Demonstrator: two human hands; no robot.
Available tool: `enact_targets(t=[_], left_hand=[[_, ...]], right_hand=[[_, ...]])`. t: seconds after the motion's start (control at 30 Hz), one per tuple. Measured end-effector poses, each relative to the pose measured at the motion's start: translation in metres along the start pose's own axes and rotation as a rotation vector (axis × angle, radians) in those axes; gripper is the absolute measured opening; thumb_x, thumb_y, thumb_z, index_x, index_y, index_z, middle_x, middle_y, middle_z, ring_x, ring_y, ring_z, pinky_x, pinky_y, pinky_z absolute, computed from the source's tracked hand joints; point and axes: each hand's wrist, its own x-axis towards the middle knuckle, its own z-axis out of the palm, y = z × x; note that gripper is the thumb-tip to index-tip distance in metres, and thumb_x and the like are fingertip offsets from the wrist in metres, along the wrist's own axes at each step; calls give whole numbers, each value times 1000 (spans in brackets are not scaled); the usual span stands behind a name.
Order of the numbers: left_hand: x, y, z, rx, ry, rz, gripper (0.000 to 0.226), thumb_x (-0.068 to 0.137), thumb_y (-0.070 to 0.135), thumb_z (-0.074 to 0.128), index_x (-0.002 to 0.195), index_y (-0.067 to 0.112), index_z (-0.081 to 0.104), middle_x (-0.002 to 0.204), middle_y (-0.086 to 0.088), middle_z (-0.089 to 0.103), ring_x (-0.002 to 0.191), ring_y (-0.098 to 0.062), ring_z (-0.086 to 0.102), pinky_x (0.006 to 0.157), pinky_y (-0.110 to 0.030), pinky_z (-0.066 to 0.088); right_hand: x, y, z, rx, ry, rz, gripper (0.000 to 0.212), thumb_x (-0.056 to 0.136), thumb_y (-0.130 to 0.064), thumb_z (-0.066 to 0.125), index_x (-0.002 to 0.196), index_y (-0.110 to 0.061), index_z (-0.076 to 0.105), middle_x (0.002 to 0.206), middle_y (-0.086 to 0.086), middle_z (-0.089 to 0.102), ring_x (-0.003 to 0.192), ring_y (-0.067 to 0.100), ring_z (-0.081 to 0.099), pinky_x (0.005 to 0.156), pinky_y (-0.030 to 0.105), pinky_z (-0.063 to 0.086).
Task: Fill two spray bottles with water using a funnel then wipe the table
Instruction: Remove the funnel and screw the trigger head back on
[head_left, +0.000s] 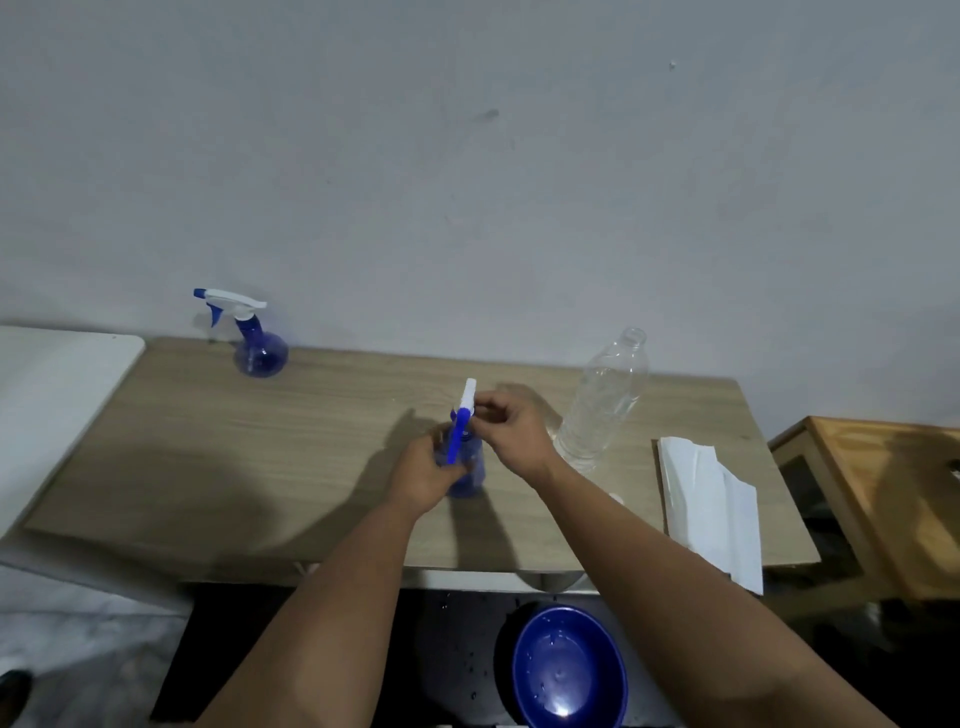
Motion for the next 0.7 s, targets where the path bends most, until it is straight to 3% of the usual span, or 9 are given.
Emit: enact_targets(t=[0.1,0.2,0.33,0.4,0.47,0.53,0.6,0.7], left_hand=[[2,-4,1,-67,-25,24,47,72,8,84,104,36,64,95,9,71,88,-18,69,83,-34,55],[1,-7,1,-82,-15,26,47,77,0,80,113,28,64,97,10,72,87,-13,69,82,-31,54],[0,-11,1,-42,-1,40,40,79,-2,77,114,17,69,89,9,73,70,9,66,67,-10,48],[1,-14,-1,-53,-7,32,39,78,-4,76,114,11,71,86,6,75,70,7,67,69,-14,49],[2,-15,-1,-53,-6,24,38,75,2,78,110,16,71,84,6,75,71,-2,69,74,-25,52],[1,-13,-1,-55,0,13,39,70,13,80,106,24,69,82,8,74,72,-9,69,72,-29,54],[2,-11,-1,-50,8,16,41,73,14,83,108,27,68,81,14,72,71,-6,68,66,-19,52],[1,-10,-2,-36,9,5,41,77,11,82,113,26,68,80,15,71,67,4,67,59,-10,46]], right_hand=[[-4,18,1,-26,-27,22,23,92,12,68,110,-2,74,103,11,79,92,5,75,83,17,56],[-3,28,0,-52,-10,-4,24,91,4,72,112,-8,76,109,6,80,104,15,76,94,28,58],[-5,32,4,-78,72,-14,21,84,0,81,101,-11,75,102,6,79,100,16,75,91,29,59],[-4,34,8,-105,123,-14,23,79,-2,85,93,-14,71,96,6,76,93,15,74,87,31,61],[-4,36,12,-131,152,-20,24,78,-3,86,93,-11,70,94,4,74,92,15,73,86,32,62],[-6,35,14,-127,133,-42,25,81,-1,83,101,-13,71,94,-3,73,92,6,71,87,24,58],[-11,32,15,-138,85,-78,31,87,2,77,111,-16,73,98,-7,74,94,0,69,89,17,54],[-16,35,13,-132,71,-106,29,90,4,72,111,-16,73,103,-5,74,98,6,69,93,21,53]])
